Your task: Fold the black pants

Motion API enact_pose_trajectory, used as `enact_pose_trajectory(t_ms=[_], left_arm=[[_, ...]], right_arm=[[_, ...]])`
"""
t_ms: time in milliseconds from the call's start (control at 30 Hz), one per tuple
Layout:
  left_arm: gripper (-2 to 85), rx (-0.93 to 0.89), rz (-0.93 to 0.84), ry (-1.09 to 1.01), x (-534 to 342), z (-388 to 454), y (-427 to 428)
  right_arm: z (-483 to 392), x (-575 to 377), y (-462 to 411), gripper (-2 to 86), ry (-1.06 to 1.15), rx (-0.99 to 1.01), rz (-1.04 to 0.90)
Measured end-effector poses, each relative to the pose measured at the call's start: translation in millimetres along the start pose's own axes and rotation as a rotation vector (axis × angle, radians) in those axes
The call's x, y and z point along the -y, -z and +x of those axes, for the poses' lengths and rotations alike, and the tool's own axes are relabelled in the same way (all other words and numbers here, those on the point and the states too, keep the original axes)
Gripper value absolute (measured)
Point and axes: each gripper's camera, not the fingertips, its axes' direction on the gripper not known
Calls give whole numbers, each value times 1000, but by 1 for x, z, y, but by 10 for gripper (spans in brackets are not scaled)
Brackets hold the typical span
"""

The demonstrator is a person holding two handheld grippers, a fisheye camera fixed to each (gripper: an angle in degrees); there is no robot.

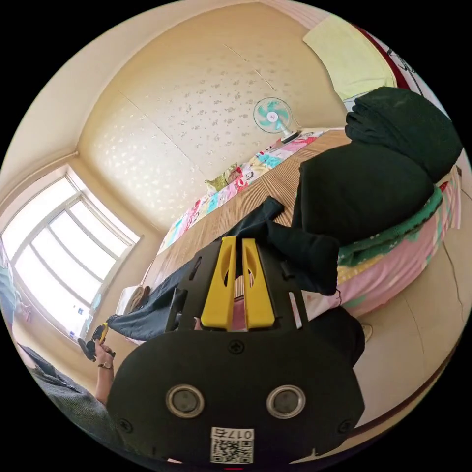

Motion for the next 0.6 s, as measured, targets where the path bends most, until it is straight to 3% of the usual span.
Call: enact_pose_trajectory(t_ms=[167, 367, 600], left_arm=[[-5, 14, 32, -10, 5, 18, 1], [6, 23, -28, 47, 33, 12, -83], [48, 70, -60, 50, 57, -2, -212]], right_arm=[[-23, 30, 20, 23, 9, 45, 153], [-33, 98, -69, 26, -28, -25, 34], [-44, 197, -266, 51, -75, -239, -308]])
